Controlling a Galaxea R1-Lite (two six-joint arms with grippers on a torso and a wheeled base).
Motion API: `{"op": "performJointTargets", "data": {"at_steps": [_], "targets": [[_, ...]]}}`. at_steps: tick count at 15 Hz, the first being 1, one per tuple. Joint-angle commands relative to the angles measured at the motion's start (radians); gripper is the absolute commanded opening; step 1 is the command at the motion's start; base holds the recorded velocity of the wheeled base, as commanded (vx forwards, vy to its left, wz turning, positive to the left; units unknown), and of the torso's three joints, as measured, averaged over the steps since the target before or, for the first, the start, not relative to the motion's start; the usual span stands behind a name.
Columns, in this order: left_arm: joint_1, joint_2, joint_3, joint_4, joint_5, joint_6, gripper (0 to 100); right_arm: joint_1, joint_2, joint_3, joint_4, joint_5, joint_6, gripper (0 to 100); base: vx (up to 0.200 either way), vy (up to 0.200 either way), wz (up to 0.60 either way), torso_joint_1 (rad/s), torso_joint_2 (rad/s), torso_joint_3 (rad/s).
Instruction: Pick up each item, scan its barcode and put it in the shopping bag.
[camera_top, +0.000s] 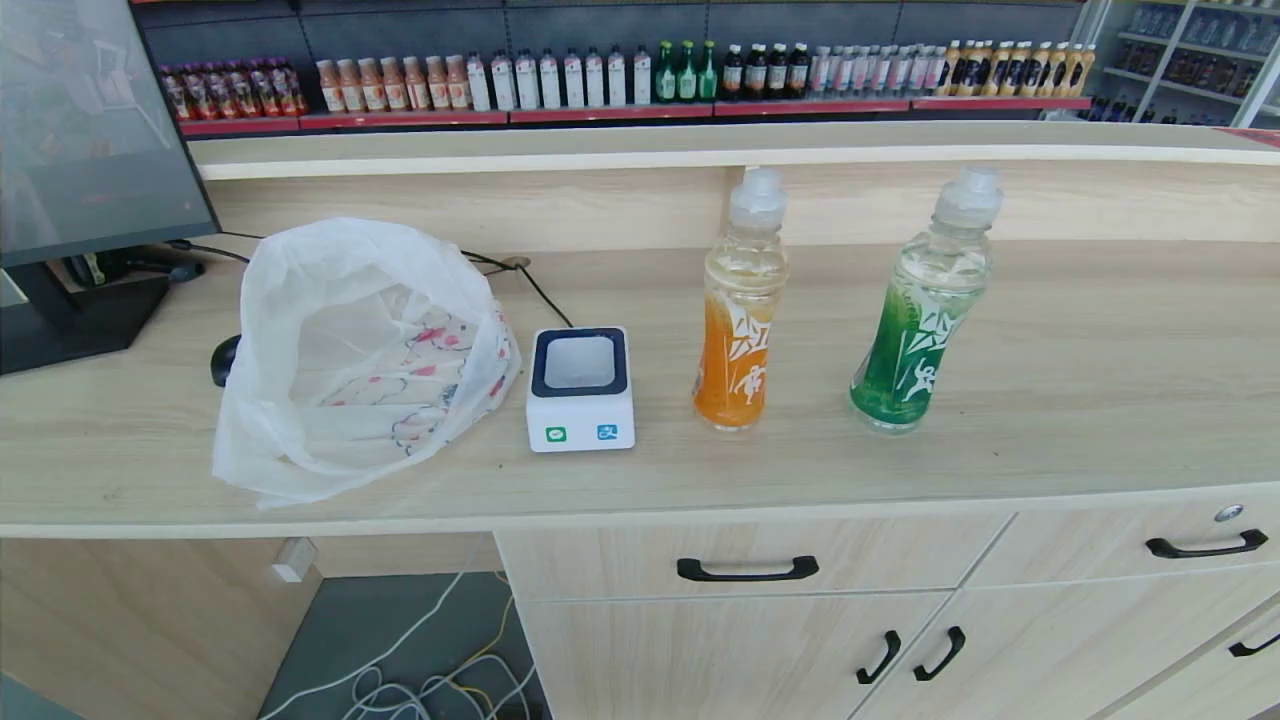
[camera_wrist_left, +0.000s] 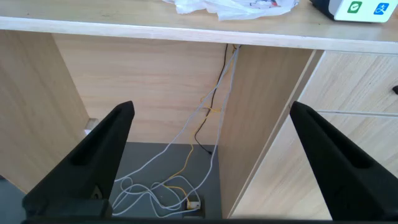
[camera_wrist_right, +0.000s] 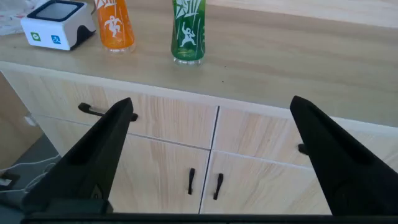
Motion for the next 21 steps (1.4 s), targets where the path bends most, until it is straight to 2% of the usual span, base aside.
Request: {"op": "performJointTargets", "data": {"at_steps": [1,6,9,11,15,19,21], "targets": [[0.000,0.000,0.000,0.000,-0.001,0.000,100,0.062,0.155,0.000,-0.071,0.000,-0.038,100,0.000,0.000,0.00,0.000,0.00,0.000],[0.000,0.000,0.000,0.000,-0.001,0.000,100,0.148,0.408,-0.002,-0.325,0.000,-0.116,100,0.000,0.000,0.00,0.000,0.00,0.000],[0.000,0.000,0.000,0.000,0.001,0.000,100,0.245,0.630,-0.019,-0.555,0.000,-0.159,100,0.000,0.000,0.00,0.000,0.00,0.000],[0.000,0.000,0.000,0.000,0.001,0.000,100,0.299,0.725,-0.029,-0.654,-0.009,-0.166,100,0.000,0.000,0.00,0.000,0.00,0.000],[0.000,0.000,0.000,0.000,0.001,0.000,100,0.452,0.909,-0.126,-0.732,-0.019,-0.212,100,0.000,0.000,0.00,0.000,0.00,0.000],[0.000,0.000,0.000,0.000,-0.001,0.000,100,0.501,1.058,-0.226,-0.839,-0.046,-0.206,100,0.000,0.000,0.00,0.000,0.00,0.000],[0.000,0.000,0.000,0.000,-0.001,0.000,100,0.546,1.155,-0.308,-0.876,-0.118,-0.165,100,0.000,0.000,0.00,0.000,0.00,0.000]]}}
